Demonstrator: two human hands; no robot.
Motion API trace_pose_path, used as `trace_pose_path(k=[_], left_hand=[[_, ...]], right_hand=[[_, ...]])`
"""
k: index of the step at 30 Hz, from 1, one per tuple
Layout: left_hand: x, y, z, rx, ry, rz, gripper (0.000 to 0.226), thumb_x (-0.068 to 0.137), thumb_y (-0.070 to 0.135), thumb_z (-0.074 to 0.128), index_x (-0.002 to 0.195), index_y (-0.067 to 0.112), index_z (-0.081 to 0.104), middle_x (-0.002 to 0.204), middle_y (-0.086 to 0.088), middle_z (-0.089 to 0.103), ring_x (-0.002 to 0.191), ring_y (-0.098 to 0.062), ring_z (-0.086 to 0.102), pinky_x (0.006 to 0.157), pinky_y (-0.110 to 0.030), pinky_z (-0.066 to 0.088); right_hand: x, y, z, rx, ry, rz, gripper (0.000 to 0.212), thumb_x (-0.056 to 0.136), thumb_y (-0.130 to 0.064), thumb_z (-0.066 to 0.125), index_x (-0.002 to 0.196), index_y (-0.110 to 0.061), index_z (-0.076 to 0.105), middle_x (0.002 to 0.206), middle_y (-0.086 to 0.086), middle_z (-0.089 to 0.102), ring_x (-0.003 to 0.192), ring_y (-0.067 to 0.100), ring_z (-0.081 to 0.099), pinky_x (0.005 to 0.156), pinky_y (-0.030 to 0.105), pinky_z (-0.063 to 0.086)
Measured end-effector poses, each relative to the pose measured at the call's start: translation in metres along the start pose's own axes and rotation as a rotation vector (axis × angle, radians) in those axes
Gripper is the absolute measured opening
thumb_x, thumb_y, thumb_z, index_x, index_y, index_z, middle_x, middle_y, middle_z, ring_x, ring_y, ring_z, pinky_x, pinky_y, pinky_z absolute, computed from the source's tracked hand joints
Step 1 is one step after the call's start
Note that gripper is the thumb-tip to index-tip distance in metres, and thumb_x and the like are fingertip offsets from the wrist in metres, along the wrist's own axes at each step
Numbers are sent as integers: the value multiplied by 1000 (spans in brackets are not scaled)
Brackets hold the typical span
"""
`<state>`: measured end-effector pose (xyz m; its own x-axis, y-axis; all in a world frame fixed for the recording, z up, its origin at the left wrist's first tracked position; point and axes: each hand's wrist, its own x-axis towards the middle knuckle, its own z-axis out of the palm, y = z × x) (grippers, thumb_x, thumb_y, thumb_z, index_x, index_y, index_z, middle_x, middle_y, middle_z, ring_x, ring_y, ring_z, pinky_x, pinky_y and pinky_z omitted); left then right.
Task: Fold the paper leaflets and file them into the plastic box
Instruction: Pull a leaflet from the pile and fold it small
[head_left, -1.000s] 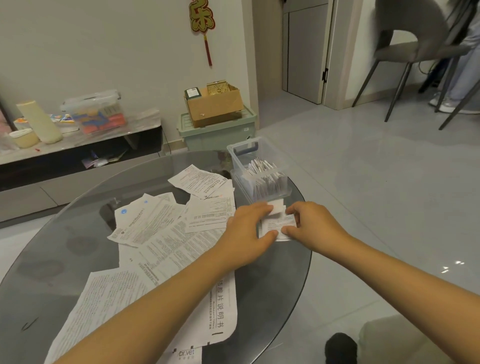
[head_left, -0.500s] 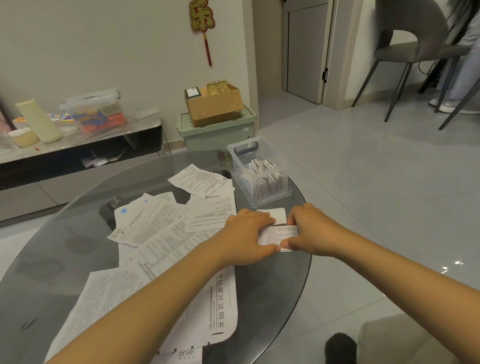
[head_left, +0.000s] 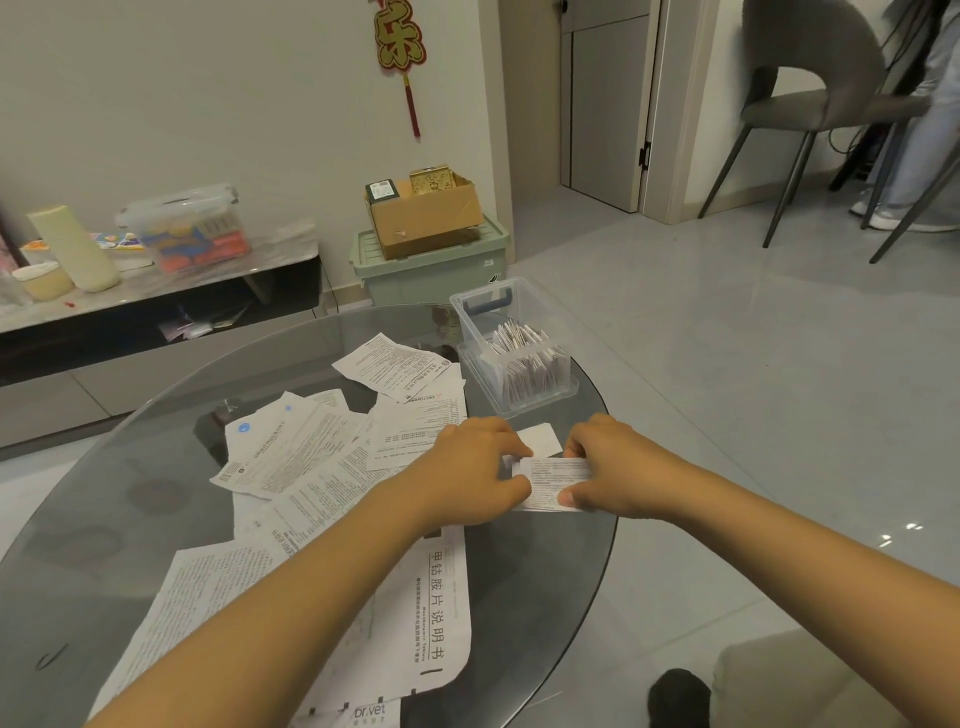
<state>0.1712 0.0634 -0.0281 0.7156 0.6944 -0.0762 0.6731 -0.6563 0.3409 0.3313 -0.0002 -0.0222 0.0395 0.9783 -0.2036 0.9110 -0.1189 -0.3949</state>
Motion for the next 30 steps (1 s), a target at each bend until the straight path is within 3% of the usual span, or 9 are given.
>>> trace_pose_path(k=[4, 6, 10, 14, 15, 17, 21, 24, 30], left_hand=[[-1, -4, -2, -139, -48, -54, 41, 88, 18, 51, 129, 23, 56, 153, 7, 27, 139, -14, 29, 112, -37, 30], [-1, -6, -5, -211, -75, -73, 42, 87, 13, 49, 125, 26, 59, 153, 8, 29, 139, -13, 29, 112, -39, 30], [-5, -6, -10, -356, -83, -55, 40, 86, 3, 46, 112, 25, 68, 130, 13, 53, 117, -5, 44, 89, -9, 32], [-5, -5, -12, -401, -122, -73, 39, 88, 2, 42, 113, 17, 68, 117, 11, 53, 108, -4, 43, 81, 4, 28], [-5, -5, -12, -419, -139, -84, 37, 88, 8, 41, 114, 17, 67, 120, 9, 53, 111, -6, 43, 88, 1, 26], [-4, -5, -12, -445, -156, -111, 44, 83, 30, 39, 117, 21, 65, 131, 10, 52, 120, -6, 42, 105, -18, 25], [-3, -11, -10, -465, -164, -121, 40, 88, 50, 31, 112, 39, 62, 129, 19, 54, 124, -9, 45, 111, -40, 28], [-2, -16, -7, -502, -165, -148, 54, 77, 65, 30, 122, 49, 55, 135, 19, 51, 127, -13, 44, 111, -47, 28], [1, -18, -6, -520, -130, -190, 48, 78, 64, 36, 114, 45, 61, 134, 13, 52, 122, -12, 47, 108, -42, 33]], right_hand=[[-2, 0, 1, 25, 7, -54, 28, 83, -22, 67, 86, -24, 39, 95, -4, 42, 83, 13, 45, 54, 14, 30], [-4, 0, 2, 26, 23, -63, 34, 83, -21, 67, 78, -29, 34, 95, -5, 42, 84, 14, 46, 55, 15, 31], [-4, -3, 5, 35, 81, -84, 34, 83, -21, 67, 73, -29, 35, 94, -4, 47, 83, 15, 48, 66, 23, 39], [-9, -5, 3, 100, 96, -94, 34, 83, -21, 68, 71, -28, 37, 91, -4, 55, 83, 17, 53, 72, 30, 46], [-11, -5, 1, 109, 98, -100, 34, 83, -21, 68, 72, -28, 37, 88, -5, 55, 81, 17, 52, 70, 29, 44], [-15, -4, -4, 132, 119, -123, 31, 83, -21, 69, 73, -28, 40, 83, -8, 52, 78, 14, 50, 66, 25, 41], [-17, -2, -13, 217, 221, -150, 28, 83, -20, 69, 74, -28, 43, 80, -10, 55, 70, 7, 49, 57, 18, 37], [-11, -1, -13, 227, 230, -128, 27, 84, -19, 68, 78, -27, 43, 85, -11, 55, 75, 10, 54, 53, 13, 37], [-14, -6, -27, 355, 269, -207, 24, 83, -19, 70, 78, -27, 48, 79, -12, 57, 65, 2, 50, 54, 9, 39]])
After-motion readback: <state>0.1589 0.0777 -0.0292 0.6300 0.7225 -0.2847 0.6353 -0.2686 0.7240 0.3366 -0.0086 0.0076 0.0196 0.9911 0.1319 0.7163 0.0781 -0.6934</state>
